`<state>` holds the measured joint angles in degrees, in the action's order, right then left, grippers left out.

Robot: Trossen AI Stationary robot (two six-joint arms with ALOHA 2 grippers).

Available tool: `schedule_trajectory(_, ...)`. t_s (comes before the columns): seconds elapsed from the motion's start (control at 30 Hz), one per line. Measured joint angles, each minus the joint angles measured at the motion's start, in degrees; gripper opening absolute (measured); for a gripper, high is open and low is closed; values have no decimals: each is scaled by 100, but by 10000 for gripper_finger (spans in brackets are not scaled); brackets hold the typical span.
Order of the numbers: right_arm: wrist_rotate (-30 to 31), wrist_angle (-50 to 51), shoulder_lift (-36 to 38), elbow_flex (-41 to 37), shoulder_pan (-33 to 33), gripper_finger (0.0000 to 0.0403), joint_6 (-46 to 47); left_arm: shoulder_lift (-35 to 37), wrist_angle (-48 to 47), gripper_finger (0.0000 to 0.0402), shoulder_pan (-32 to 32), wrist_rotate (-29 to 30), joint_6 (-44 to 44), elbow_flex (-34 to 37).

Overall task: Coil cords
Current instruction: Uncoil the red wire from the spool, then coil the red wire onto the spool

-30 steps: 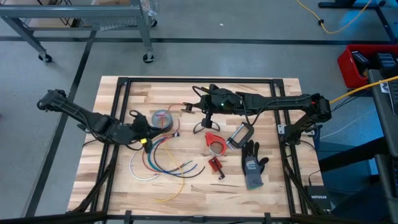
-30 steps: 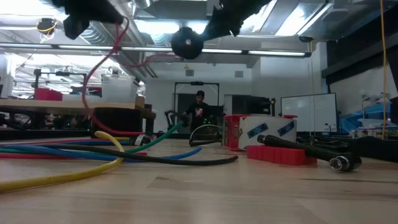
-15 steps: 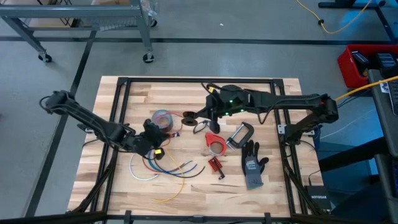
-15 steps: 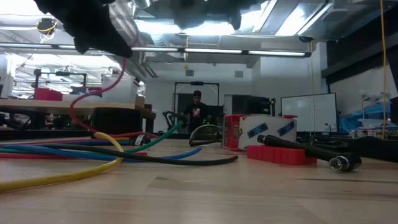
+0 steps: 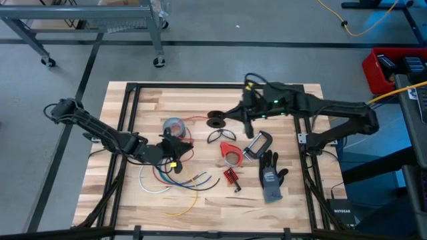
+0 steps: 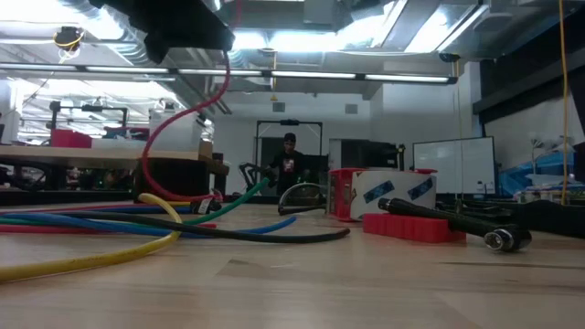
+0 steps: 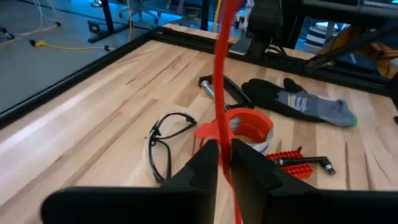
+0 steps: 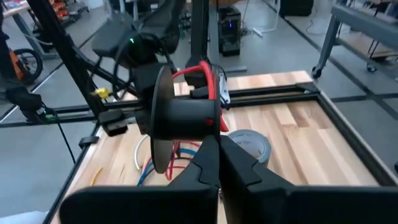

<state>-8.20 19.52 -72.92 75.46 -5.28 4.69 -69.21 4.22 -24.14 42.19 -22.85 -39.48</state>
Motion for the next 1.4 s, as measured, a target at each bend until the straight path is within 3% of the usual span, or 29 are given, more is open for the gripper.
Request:
schedule_trajectory(0.33, 108, 1264, 881, -11, 0, 0, 302, 0, -28, 113, 35, 0, 187, 0)
schedule_trajectory(0.67, 109, 1722, 774, -736, 0, 0, 621, 2, -13, 108, 35, 1, 188, 0)
schedule_trajectory(0.87, 96, 862, 700, -1498, 0, 0, 708, 4, 314, 108, 168, 0, 8, 0)
schedule_trajectory(1.07, -366, -391, 701, -2283, 0, 0, 706, 7, 609, 104, 388, -48, 82, 0)
schedule_trajectory(1.2, -558, -1123, 699, -2744, 2, 0, 515, -30, 756, 95, 527, -514, 67, 0)
schedule_trajectory(1.4, -811, -2285, 700, -3287, 2, 0, 213, -446, 1710, 80, 664, -1082, 533, -2)
